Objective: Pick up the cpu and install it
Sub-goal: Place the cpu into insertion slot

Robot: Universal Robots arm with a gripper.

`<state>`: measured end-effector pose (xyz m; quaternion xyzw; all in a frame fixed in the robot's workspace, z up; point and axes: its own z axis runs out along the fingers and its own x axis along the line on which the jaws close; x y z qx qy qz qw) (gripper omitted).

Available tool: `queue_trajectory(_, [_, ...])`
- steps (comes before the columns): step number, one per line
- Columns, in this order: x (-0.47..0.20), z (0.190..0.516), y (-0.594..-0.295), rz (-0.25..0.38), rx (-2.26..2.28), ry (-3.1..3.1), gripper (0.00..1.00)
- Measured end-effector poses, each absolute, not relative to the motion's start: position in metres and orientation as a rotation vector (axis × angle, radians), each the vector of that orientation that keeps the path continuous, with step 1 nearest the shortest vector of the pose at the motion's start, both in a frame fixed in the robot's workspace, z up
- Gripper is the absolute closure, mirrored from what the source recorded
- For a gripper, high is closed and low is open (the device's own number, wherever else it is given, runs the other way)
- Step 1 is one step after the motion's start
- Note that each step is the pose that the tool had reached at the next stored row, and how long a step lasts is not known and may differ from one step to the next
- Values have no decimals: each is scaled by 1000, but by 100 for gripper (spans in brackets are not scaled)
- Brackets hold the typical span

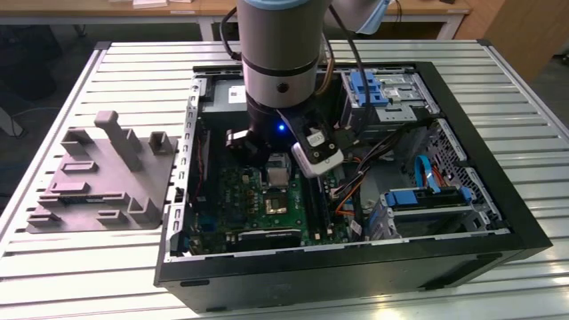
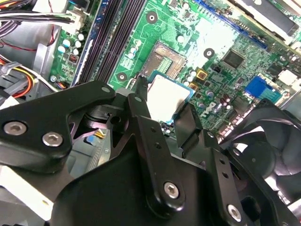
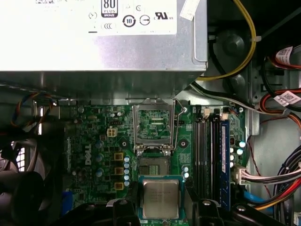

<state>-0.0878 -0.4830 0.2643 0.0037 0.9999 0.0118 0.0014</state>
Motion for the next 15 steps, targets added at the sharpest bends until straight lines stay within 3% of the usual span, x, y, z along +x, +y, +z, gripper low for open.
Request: queue_trajectory(15, [-88, 256, -483, 37, 11, 3139, 53])
